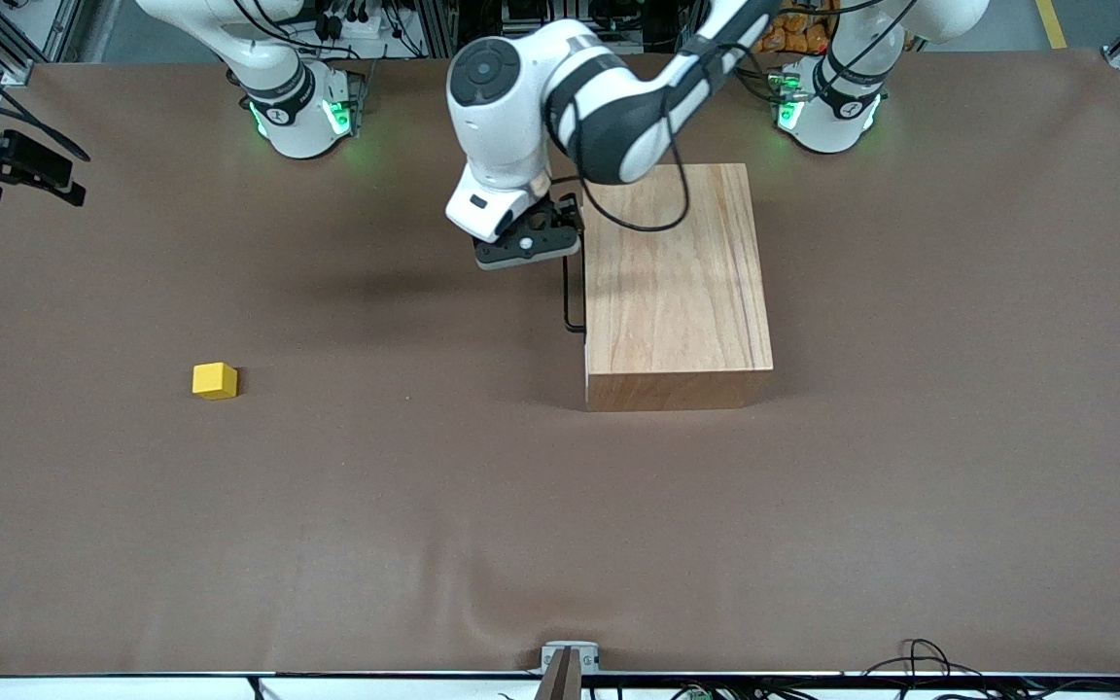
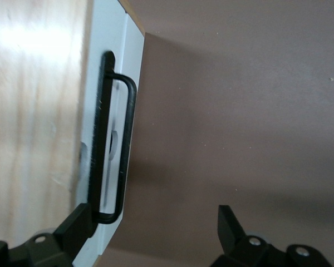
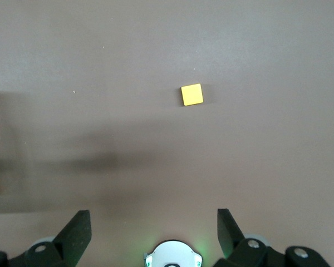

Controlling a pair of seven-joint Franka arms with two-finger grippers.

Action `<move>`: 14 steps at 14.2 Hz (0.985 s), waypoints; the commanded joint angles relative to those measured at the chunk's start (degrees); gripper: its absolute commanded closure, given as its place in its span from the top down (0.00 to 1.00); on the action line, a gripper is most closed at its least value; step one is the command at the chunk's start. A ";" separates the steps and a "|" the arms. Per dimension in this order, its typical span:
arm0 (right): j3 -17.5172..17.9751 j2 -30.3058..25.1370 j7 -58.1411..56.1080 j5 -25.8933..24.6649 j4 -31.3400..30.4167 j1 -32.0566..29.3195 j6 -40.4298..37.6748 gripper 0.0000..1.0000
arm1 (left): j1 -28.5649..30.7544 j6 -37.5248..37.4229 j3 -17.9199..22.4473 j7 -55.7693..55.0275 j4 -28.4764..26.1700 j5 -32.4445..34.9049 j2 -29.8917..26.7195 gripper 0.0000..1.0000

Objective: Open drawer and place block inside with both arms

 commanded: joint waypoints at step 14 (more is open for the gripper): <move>-0.23 3.07 -0.38 -3.33 -17.00 -3.02 18.12 1.00 | -8.14 0.09 5.09 -1.07 1.07 14.95 7.73 1.00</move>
